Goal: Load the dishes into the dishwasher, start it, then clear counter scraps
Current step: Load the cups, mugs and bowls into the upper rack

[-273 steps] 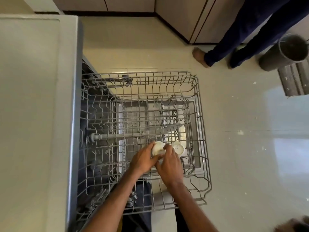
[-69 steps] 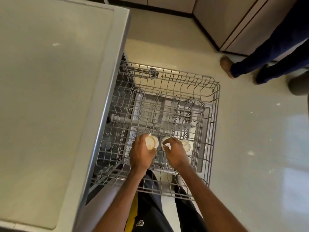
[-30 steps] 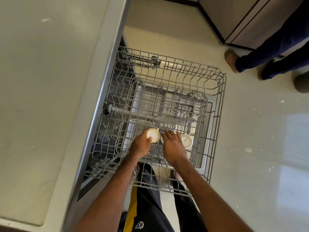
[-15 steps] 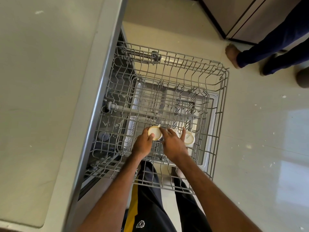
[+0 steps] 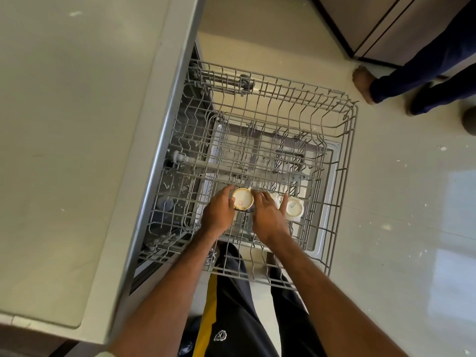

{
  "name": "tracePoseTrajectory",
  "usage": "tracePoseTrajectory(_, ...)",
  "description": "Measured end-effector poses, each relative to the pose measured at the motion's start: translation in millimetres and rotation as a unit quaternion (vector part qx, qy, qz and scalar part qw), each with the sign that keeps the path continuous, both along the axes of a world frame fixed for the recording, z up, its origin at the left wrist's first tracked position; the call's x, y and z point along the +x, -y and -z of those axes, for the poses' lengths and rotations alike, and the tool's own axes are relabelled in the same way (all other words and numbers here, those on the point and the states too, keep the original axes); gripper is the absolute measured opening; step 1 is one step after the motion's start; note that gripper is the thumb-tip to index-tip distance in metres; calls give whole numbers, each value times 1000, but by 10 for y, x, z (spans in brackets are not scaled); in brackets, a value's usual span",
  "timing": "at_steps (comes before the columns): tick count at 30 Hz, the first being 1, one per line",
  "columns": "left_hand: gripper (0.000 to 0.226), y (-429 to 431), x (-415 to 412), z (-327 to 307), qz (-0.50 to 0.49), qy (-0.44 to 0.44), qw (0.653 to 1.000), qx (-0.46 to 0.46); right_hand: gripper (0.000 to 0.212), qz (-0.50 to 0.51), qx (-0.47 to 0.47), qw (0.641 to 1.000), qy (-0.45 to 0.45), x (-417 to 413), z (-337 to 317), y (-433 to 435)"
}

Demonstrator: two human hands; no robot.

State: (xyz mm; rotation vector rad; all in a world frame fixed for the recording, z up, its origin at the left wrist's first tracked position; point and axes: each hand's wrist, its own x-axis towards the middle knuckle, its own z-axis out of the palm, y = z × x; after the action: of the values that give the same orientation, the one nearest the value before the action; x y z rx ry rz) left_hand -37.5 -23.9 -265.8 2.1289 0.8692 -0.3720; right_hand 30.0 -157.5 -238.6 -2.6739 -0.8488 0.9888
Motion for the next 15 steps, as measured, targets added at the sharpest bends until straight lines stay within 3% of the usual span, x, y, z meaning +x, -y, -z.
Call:
tracePoseTrajectory(8,41,77,21,-663,-30,26,998,52,66,-47,31,998,28,22,-507,-117)
tracePoseTrajectory(15,27,14,-194,-1767,-146,107,978,100,57,-120,162,976,81,-181,-1466,-587)
